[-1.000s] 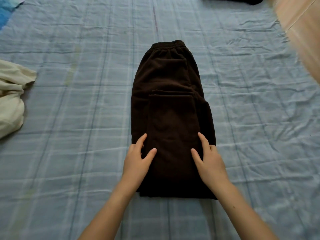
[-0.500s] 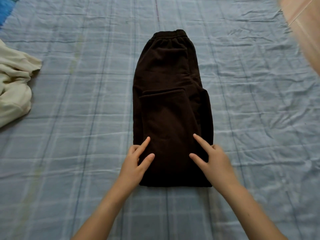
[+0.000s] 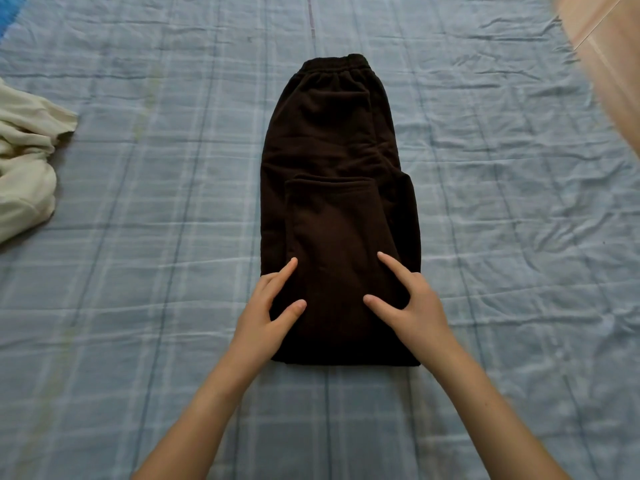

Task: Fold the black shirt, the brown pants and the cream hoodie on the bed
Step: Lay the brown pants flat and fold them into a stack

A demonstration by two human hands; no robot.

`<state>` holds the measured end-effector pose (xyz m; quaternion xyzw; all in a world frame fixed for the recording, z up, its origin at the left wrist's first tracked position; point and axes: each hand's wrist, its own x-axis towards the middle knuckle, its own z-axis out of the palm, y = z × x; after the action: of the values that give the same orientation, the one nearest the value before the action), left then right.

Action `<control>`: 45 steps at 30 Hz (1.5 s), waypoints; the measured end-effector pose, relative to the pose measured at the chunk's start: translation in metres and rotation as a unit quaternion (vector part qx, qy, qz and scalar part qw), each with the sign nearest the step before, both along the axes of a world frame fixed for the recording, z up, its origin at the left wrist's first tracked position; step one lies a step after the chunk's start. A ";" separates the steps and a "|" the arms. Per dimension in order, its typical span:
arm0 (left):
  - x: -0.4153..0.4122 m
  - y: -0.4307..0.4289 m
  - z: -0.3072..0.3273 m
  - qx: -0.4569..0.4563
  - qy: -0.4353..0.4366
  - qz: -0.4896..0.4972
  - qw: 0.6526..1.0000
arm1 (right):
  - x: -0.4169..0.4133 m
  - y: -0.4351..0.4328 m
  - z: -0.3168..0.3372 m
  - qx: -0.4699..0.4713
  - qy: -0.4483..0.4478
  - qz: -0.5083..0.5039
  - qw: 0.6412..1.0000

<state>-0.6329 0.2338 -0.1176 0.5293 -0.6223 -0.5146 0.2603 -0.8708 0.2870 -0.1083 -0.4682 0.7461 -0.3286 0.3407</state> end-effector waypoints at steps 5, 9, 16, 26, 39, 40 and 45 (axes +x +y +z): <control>0.001 0.023 -0.007 0.065 -0.038 0.033 0.997 | 0.002 0.033 -0.013 0.069 0.041 0.022 0.997; 0.000 0.021 -0.009 -0.033 -0.139 0.107 0.984 | -0.001 0.036 -0.023 0.019 0.056 -0.049 0.997; -0.011 0.014 -0.023 0.076 -0.151 0.121 0.978 | 0.003 0.031 -0.033 0.097 0.020 -0.090 0.991; -0.001 0.031 -0.019 -0.011 -0.126 -0.011 0.992 | 0.012 0.051 -0.028 0.029 0.007 0.024 0.999; 0.060 0.174 -0.002 0.076 -0.083 -0.034 0.993 | 0.069 0.203 -0.007 0.071 -0.005 -0.001 0.997; 0.059 0.169 -0.001 0.066 -0.122 -0.043 0.989 | 0.066 0.197 -0.005 0.095 0.008 0.005 0.995; 0.030 0.120 0.010 -0.243 -0.320 -0.073 0.913 | 0.059 0.140 0.010 -0.021 0.310 0.094 0.946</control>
<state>-0.6026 0.3539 -0.1073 0.5394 -0.8149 -0.1680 0.1294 -0.8117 0.4267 -0.0982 -0.6220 0.7604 -0.1494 0.1119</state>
